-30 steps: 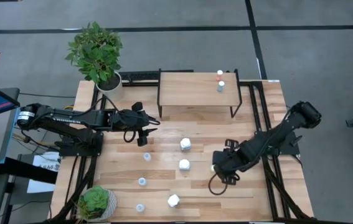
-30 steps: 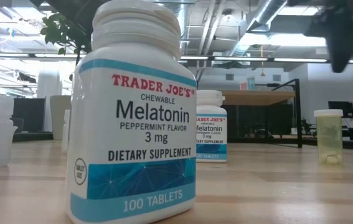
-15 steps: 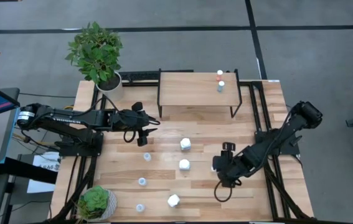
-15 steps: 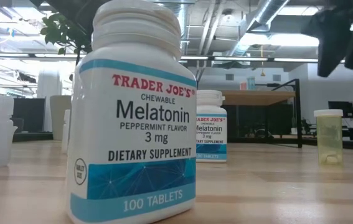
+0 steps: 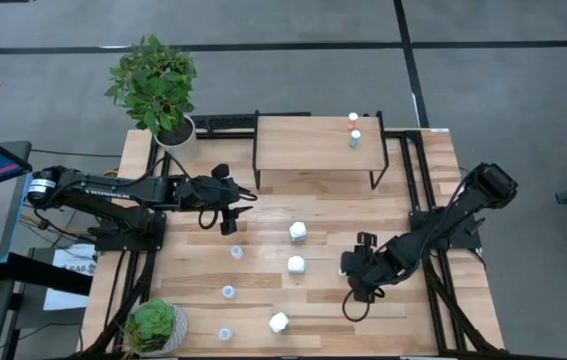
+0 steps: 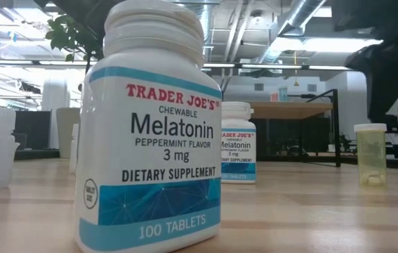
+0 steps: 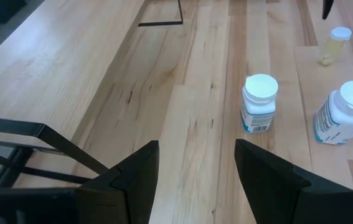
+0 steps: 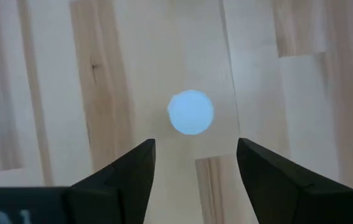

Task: Pick and place medicine bottles onto shelf by color
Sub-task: Put the yellow pill bottle on the shelf

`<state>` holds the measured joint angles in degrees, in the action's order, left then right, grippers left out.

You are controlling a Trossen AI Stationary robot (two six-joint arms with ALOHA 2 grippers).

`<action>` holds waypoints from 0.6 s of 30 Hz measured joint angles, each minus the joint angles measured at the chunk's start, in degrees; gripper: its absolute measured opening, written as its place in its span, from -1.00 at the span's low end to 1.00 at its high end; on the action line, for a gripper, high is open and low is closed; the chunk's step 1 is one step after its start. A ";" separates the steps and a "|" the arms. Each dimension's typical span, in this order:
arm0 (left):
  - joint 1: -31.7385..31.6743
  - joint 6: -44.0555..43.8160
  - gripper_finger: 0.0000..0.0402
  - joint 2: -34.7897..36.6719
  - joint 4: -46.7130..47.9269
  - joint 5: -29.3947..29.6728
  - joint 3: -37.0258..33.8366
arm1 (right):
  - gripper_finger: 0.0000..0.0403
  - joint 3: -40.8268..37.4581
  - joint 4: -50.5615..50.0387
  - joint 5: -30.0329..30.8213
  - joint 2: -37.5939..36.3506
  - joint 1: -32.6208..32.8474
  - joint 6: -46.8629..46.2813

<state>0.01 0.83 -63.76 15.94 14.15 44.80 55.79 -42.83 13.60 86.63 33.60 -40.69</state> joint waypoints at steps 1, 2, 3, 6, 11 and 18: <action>0.00 -0.01 -0.01 -0.01 0.00 0.00 0.00 | 0.24 0.00 -0.02 0.00 0.00 -0.06 0.07; 0.00 0.01 -0.01 -0.01 0.00 0.00 0.00 | 0.24 0.02 0.30 0.00 -0.07 -0.40 0.40; 0.00 -0.01 -0.01 0.01 0.00 0.00 0.00 | 0.24 0.04 0.65 0.00 -0.07 -0.61 0.55; 0.00 0.01 -0.01 -0.01 0.00 0.00 0.00 | 0.24 0.04 0.92 -0.12 -0.07 -1.27 0.68; 0.00 0.01 -0.01 -0.01 0.00 0.00 0.00 | 0.24 0.01 1.60 -0.93 0.98 -1.51 0.66; 0.00 0.16 -0.01 -0.01 0.06 0.00 0.00 | 0.24 0.07 3.38 -1.81 4.29 -1.54 0.85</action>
<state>0.01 0.99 -63.77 16.00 14.15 44.80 55.86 -39.45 11.79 90.93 32.05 -39.84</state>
